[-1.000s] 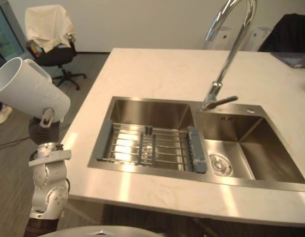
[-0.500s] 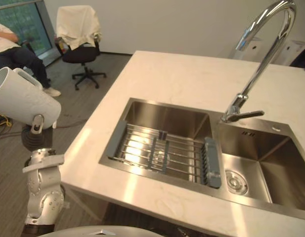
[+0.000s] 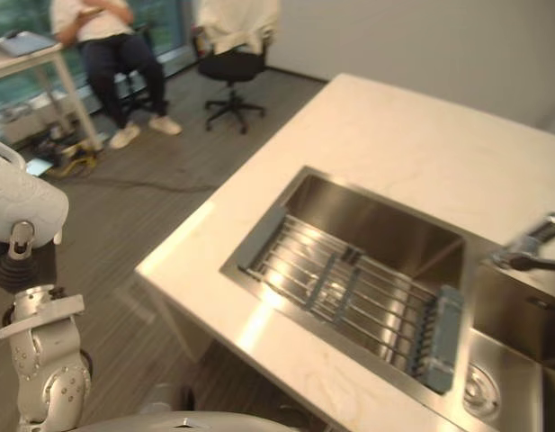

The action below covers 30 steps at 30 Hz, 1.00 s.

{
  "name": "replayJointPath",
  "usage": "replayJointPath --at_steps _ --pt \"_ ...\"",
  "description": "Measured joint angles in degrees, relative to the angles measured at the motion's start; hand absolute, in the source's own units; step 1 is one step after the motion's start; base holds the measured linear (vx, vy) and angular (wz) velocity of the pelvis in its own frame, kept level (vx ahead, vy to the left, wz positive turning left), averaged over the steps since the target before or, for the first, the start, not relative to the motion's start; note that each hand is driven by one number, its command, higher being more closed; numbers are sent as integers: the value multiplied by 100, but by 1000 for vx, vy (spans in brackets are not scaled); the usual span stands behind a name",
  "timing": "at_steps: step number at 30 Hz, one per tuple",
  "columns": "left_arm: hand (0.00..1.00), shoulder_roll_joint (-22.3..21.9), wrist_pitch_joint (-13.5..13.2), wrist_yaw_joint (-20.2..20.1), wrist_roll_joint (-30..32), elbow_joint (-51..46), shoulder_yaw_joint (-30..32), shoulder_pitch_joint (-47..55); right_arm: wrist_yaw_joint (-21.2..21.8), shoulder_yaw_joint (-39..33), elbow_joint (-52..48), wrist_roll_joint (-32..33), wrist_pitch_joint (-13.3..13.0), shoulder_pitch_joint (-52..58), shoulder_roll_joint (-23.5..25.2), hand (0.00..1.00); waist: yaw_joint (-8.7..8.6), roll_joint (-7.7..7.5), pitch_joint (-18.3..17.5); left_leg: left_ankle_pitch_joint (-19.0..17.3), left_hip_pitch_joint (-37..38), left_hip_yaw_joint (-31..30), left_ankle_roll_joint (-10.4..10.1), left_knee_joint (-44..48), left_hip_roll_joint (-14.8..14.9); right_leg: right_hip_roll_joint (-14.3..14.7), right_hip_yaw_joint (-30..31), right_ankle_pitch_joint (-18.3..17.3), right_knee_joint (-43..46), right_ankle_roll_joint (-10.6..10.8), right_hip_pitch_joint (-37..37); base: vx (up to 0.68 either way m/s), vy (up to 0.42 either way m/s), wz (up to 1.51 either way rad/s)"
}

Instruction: Walk over to the sink, pick up the cup, carry it to the dishwasher, place the cup inside the dishwasher, then close the dishwasher door

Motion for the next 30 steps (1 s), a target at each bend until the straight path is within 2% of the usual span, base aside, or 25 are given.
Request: replayJointPath --at_steps 1,2,3,4,5,6,7,8,9,10,11,12,13,14,16,18,19,20,21,22,23,25,27,29,30 --pt "100 -26 13 -17 -5 -9 -10 -27 -7 -147 211 18 -10 -24 36 0 -60 -129 15 106 -137 686 403 -122 66 -137 -374 147 -125 -143 -149 -295 -39 138" --pt "100 -12 -10 -36 -16 -51 0 -69 -6 -313 388 9 130 -143 -23 0 60 64 117 -552 -261 1638 1025 1452 530 -158 -610 225 -82 -115 -158 -286 -34 119" --pt "100 -13 -9 -52 -32 -40 -8 -83 -5 -321 376 17 194 -150 -62 0 89 94 144 -744 -152 1973 1138 2081 741 -182 -672 237 -60 -127 -142 -218 -18 85" --pt "100 -14 -9 -106 -121 -42 -44 -82 9 -450 318 31 262 -98 -131 0 54 166 84 -844 158 2343 1068 2809 1039 -331 -889 242 46 -124 -134 -138 15 79" --pt "100 -22 -9 -150 -122 -40 -82 -104 10 -534 251 33 282 -23 -163 0 3 190 57 -826 341 2409 1001 3033 1183 -431 -1033 241 119 -124 -144 -142 57 129" --pt "100 -38 -6 -227 -118 -37 -207 -193 13 -666 71 34 305 81 -245 0 -96 231 5 -614 664 2429 844 3119 1452 -690 -1356 227 305 -114 -174 -118 127 140" --pt "100 -66 -5 -291 -118 -27 -306 -286 14 -776 -38 36 337 151 -281 0 -150 273 -26 -242 875 2514 844 2899 1693 -901 -1607 208 494 -107 -193 -99 141 181" --pt "100 -120 -9 -349 -111 23 -399 -387 18 -892 -153 29 351 221 -405 0 -193 322 -87 395 1048 2784 1068 2348 1929 -1143 -1889 157 874 -71 -255 -118 240 256" --pt "100 -169 -14 -400 -144 291 -562 -570 20 -989 -61 27 485 430 -491 0 -349 118 -155 100 1250 3674 1370 1572 1552 -1946 -2245 300 1547 -351 -358 -96 221 248" --pt "100 -179 -18 -411 -175 359 -576 -597 21 -993 -37 28 527 456 -468 0 -390 119 -173 -37 1397 3875 1432 1183 1407 -1976 -2346 294 1533 -365 -375 -133 234 218" --pt "100 -167 -27 -419 -206 383 -566 -624 20 -1000 -1 30 565 442 -381 0 -383 120 -224 -268 1528 4068 1297 783 1347 -1740 -2363 169 1065 -168 -366 -221 149 162" --pt "100 -61 -53 -483 -246 384 -595 -793 20 -975 1 50 624 432 -201 0 -407 62 -283 -611 1498 4455 855 463 1418 -1387 -2610 691 250 77 -203 -231 139 191" --pt "100 -134 -23 -546 -257 487 -748 -941 23 -990 4 89 739 366 -184 0 -443 141 -310 -791 1518 4615 451 -1 1333 -1404 -3082 742 380 97 -120 -252 237 226" --pt "100 -106 20 -584 -253 599 -1079 -1008 29 -1045 151 97 845 328 -166 0 -428 66 -310 -721 1696 4572 148 -730 900 -1681 -3384 757 633 93 11 -139 242 162" --pt "100 -106 108 -576 -227 599 -1357 -828 57 -1042 167 81 947 222 -186 0 -226 -94 -282 -530 1928 4445 303 -1293 426 -1971 -3594 1011 703 4 230 -204 308 79" --pt "100 -61 106 -503 -214 545 -1511 -778 105 -1038 164 32 957 119 -232 0 -114 -84 -302 -549 1977 4339 371 -1481 204 -2036 -3531 1422 603 -65 351 -160 297 43" --pt "100 -49 105 -440 -194 545 -1599 -816 179 -1025 156 37 959 48 -251 0 -99 -61 -322 -626 1906 4146 504 -1456 103 -2120 -3105 1689 686 -257 289 -116 338 95" --pt "100 -2 98 -400 -77 641 -1793 -904 185 -995 158 48 946 122 -231 0 -165 -52 -337 -659 1766 3701 673 -1435 -21 -2253 -2094 1999 1092 -662 23 -49 269 131" --pt "100 -5 82 -413 -55 744 -1959 -960 185 -995 161 69 939 208 -182 0 -249 -1 -396 -661 1677 3427 751 -1409 -11 -2202 -1404 2070 1334 -595 -243 21 157 209" --pt "100 66 43 -524 -52 1036 -2227 -1147 192 -993 156 100 904 341 -26 0 -390 88 -418 -630 1451 2840 858 -1381 17 -1578 -2 1145 1353 31 -490 50 52 238" --pt "100 80 15 -581 -53 1331 -2397 -1320 189 -947 154 97 807 422 107 0 -462 44 -353 -551 1379 2382 955 -1439 -56 -980 1105 550 1290 149 -656 48 27 228" --pt "100 127 -46 -635 -51 1637 -2570 -1406 188 -785 157 206 676 568 200 0 -477 -160 -314 -515 1381 1893 996 -1491 -302 -440 2135 162 1142 385 -865 54 41 168" --pt "100 127 -73 -639 -43 1725 -2635 -1403 193 -638 143 300 489 633 201 0 -461 -330 -318 -533 1435 1555 972 -1510 -465 -97 2662 -3 990 534 -1149 79 18 111" --pt "100 134 -110 -623 65 1719 -2691 -1409 194 -543 91 322 318 637 205 0 -451 -276 -307 -584 1495 1287 888 -1509 -457 261 2938 3 924 523 -1488 84 -14 66" --pt "100 141 -119 -612 163 1714 -2767 -1410 193 -400 7 371 292 660 216 0 -468 -336 -347 -621 1548 1118 832 -1495 -440 428 3046 32 916 482 -1654 66 -31 45"
